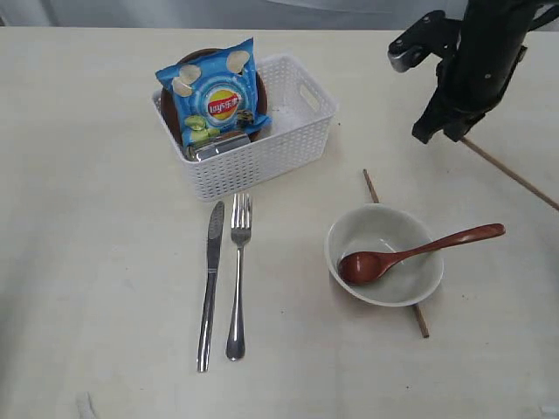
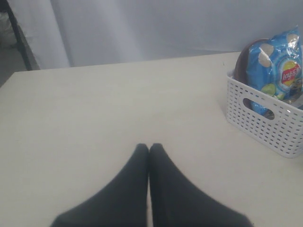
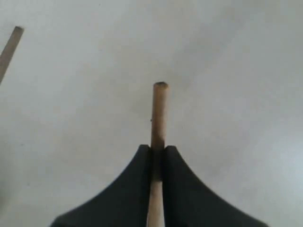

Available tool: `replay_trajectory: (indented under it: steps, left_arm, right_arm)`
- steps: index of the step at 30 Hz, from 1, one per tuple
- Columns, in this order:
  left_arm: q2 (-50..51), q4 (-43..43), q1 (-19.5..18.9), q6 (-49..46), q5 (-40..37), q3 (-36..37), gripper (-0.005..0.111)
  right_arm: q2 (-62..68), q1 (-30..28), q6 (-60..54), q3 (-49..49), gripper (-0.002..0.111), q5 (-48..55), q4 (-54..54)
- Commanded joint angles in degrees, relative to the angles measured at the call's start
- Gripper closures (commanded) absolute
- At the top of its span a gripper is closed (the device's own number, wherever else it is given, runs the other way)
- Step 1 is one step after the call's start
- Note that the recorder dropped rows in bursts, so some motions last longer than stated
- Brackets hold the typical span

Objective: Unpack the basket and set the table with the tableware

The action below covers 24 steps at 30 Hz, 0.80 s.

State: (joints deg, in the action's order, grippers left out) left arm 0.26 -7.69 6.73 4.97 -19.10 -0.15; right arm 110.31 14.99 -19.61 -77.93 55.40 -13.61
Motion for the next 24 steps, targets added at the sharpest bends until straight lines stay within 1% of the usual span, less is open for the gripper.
replay_trajectory:
  steps: [1, 5, 9, 14, 18, 21, 24]
  left_arm:
    - [-0.3, 0.0, -0.2, -0.1, 0.4, 0.1, 0.107]
    - [-0.3, 0.0, -0.2, -0.1, 0.4, 0.1, 0.107]
    - [-0.3, 0.0, -0.2, -0.1, 0.4, 0.1, 0.107]
    - [-0.3, 0.0, -0.2, -0.1, 0.4, 0.1, 0.107]
    - [-0.3, 0.0, -0.2, -0.1, 0.4, 0.1, 0.107]
    - [-0.3, 0.0, -0.2, -0.1, 0.4, 0.1, 0.107]
    - [-0.3, 0.0, -0.2, -0.1, 0.4, 0.1, 0.107]
  right_arm:
    - [-3.9, -0.2, 2.6, -1.7, 0.109, 6.6, -0.4]
    - [-7.2, -0.1, 2.8, -4.7, 0.109, 13.0, 2.0]
    - [-10.6, -0.1, 3.2, -6.3, 0.109, 14.6, 6.2]
    - [-13.3, -0.1, 12.4, -7.0, 0.109, 14.6, 13.3]
    - [-15.9, -0.1, 19.6, -4.0, 0.109, 14.6, 19.3]
    - [-17.6, 0.3, 23.4, 0.5, 0.109, 14.6, 22.2]
    - [-19.2, 3.2, 25.9, 6.2, 0.109, 14.6, 22.6]
